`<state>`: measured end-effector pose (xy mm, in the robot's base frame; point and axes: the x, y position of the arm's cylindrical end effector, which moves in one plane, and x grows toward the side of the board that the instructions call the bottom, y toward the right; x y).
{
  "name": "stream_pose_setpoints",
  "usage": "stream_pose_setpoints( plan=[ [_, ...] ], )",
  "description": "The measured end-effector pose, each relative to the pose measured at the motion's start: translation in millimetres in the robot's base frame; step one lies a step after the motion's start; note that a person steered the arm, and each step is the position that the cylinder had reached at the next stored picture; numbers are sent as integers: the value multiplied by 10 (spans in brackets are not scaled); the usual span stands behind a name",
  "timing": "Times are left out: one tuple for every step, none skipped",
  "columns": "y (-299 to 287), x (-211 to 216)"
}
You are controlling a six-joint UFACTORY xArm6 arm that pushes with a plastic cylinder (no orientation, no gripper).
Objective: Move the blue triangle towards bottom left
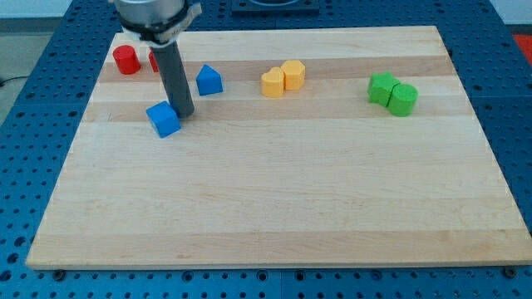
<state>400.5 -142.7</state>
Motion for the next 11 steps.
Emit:
stream_pose_setpoints(
  plan=[
    [14,-268],
    [-23,-496],
    [-141,-667],
    [148,-1005],
    [374,-1316],
    [774,-1270],
    [733,-1087],
    [611,-944],
    [416,-933],
    [177,-935],
    [59,-919]
  ],
)
